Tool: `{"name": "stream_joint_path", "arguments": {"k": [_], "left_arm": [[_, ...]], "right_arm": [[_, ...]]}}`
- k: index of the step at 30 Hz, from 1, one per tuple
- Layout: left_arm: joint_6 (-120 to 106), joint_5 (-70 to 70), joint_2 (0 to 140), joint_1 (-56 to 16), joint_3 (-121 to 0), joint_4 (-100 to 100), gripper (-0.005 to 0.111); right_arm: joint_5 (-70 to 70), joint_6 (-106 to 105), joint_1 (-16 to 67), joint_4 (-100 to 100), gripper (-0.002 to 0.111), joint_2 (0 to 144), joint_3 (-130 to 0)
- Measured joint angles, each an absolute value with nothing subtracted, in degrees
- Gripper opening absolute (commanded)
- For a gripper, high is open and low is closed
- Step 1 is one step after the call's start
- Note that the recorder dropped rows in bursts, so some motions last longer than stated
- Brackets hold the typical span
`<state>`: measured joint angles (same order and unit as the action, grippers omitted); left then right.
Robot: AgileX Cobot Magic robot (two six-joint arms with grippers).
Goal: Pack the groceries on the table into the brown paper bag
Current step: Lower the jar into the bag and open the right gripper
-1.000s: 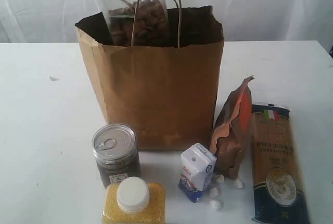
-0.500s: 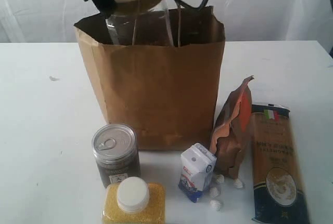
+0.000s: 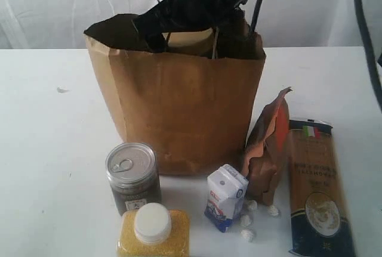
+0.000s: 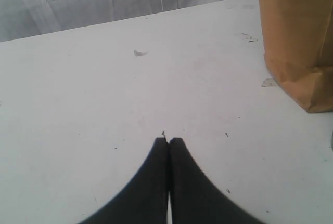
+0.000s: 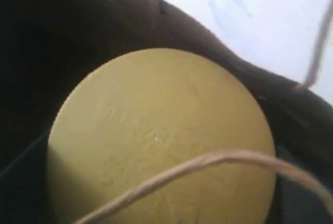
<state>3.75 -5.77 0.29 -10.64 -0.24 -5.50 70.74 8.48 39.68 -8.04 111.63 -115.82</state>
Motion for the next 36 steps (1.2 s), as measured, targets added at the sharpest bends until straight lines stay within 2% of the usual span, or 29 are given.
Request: {"name": "stream_joint_path", "arguments": {"k": [22, 24, 26, 28, 29, 31, 32, 36], "left_arm": [[3.7, -5.8, 0.3, -10.6, -0.2, -5.5, 0.0], [3.7, -5.8, 0.3, -10.6, -0.2, -5.5, 0.0], [3.7, -5.8, 0.3, -10.6, -0.2, -5.5, 0.0], [3.7, -5.8, 0.3, -10.6, -0.2, -5.5, 0.0], [3.7, -5.8, 0.3, -10.6, -0.2, -5.5, 0.0], [3.7, -5.8, 0.3, -10.6, -0.2, -5.5, 0.0], [3.7, -5.8, 0.3, -10.6, -0.2, -5.5, 0.0], [3.7, -5.8, 0.3, -10.6, -0.2, -5.5, 0.0]], "right_arm": [[70.5, 8.4, 39.7, -4.4, 0.0, 118.3, -115.8], [70.5, 8.4, 39.7, -3.6, 0.004, 119.2, -115.8], [70.5, 8.4, 39.7, -3.0, 0.014, 119.8, -115.8], [70.5, 8.4, 39.7, -2.9, 0.031, 120.0, -115.8], [70.5, 8.4, 39.7, -2.9, 0.044, 120.0, -115.8], [70.5, 8.4, 39.6, -3.3, 0.079, 120.0, -115.8], [70.5, 8.4, 39.6, -4.1, 0.082, 119.9, -115.8], [70.5, 6.6, 39.6, -7.0, 0.081, 116.4, -115.8]]}}
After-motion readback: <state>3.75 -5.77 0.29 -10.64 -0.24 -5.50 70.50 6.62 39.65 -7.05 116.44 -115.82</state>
